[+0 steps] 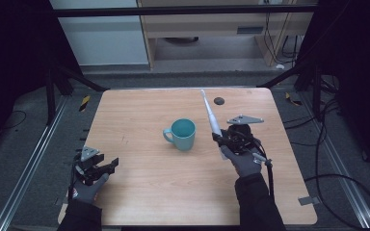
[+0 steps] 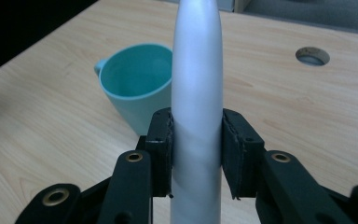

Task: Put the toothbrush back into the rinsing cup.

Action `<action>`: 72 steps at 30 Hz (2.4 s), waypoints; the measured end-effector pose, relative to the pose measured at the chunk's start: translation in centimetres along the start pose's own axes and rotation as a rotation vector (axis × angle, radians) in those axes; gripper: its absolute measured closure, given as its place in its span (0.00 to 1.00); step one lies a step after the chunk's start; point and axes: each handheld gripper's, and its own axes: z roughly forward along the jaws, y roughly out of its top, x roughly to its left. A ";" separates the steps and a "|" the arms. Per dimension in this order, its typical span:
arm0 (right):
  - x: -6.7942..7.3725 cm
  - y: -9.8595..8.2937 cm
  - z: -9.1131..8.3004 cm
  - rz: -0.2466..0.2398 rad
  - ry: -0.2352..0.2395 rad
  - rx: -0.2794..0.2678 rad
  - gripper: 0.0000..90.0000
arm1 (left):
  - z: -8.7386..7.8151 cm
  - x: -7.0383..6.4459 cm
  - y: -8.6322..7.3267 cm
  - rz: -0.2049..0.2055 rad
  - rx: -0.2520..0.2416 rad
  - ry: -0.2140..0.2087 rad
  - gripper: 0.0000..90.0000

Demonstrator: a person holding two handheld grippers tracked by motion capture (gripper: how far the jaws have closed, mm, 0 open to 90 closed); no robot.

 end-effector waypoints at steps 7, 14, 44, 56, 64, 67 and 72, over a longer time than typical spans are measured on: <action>0.5 0.9 0.9 0.035 -0.016 -0.093 0.74 | 0.0 0.1 0.0 -0.002 0.000 0.000 0.39; 1.1 2.2 1.8 0.053 -0.011 -0.157 0.74 | 0.0 0.1 0.0 -0.001 0.000 -0.001 0.39; 4.7 5.4 7.6 0.120 -0.052 -0.335 0.74 | 0.1 0.2 0.0 -0.004 0.000 0.000 0.39; 5.1 5.1 10.4 0.136 -0.045 -0.321 0.74 | 0.1 0.3 0.1 -0.006 -0.006 -0.001 0.39; 5.4 4.2 12.0 0.129 -0.053 -0.282 0.74 | 0.0 0.3 0.0 -0.006 -0.008 -0.001 0.39; 5.3 3.8 12.5 0.143 -0.048 -0.265 0.74 | 0.0 0.2 0.0 -0.003 -0.005 0.000 0.39; 5.7 3.3 13.1 0.119 -0.058 -0.235 0.74 | 0.0 0.2 0.0 -0.005 -0.007 0.000 0.39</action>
